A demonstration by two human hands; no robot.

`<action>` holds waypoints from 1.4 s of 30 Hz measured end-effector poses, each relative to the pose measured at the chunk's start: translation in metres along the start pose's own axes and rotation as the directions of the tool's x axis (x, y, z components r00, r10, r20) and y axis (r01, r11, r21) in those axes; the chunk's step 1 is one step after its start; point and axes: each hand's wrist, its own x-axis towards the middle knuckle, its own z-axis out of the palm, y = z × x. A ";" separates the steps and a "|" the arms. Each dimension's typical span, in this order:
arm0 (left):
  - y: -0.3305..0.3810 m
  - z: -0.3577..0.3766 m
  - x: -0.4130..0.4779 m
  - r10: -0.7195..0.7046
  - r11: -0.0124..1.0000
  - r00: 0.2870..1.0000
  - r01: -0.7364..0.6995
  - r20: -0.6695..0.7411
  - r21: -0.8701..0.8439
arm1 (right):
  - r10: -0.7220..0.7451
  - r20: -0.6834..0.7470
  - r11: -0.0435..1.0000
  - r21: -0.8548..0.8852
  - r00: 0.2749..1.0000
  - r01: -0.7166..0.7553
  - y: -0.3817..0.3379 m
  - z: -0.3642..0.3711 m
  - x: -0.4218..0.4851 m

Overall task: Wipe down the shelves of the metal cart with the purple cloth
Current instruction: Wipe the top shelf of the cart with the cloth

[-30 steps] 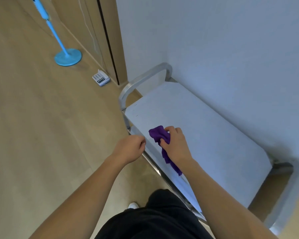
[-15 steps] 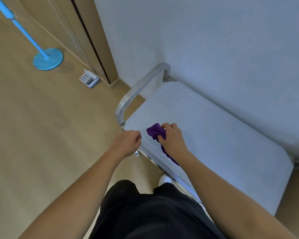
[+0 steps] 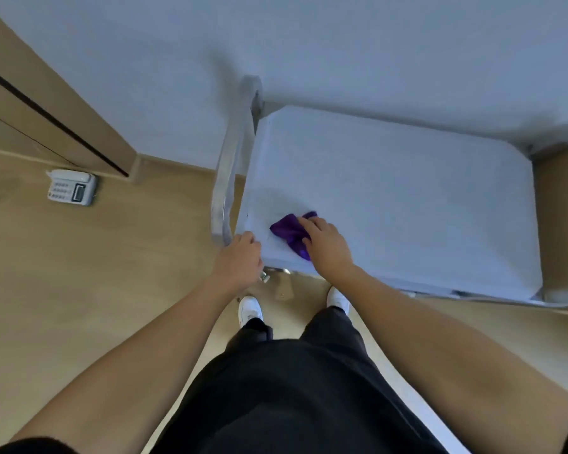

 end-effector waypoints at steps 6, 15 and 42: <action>-0.012 0.002 -0.002 0.051 0.998 0.999 -0.052 -0.015 -0.033 | 0.008 0.050 0.980 -0.197 0.999 0.002 -0.064 0.039 -0.012; -0.020 0.002 -0.015 0.113 0.993 0.991 -0.115 0.066 0.022 | 0.334 -0.059 0.927 -0.163 0.941 -0.339 -0.021 0.015 0.003; -0.033 0.005 -0.020 0.138 0.985 0.989 -0.133 0.044 -0.109 | 0.241 0.074 0.968 -0.093 0.968 -0.234 -0.048 0.000 0.030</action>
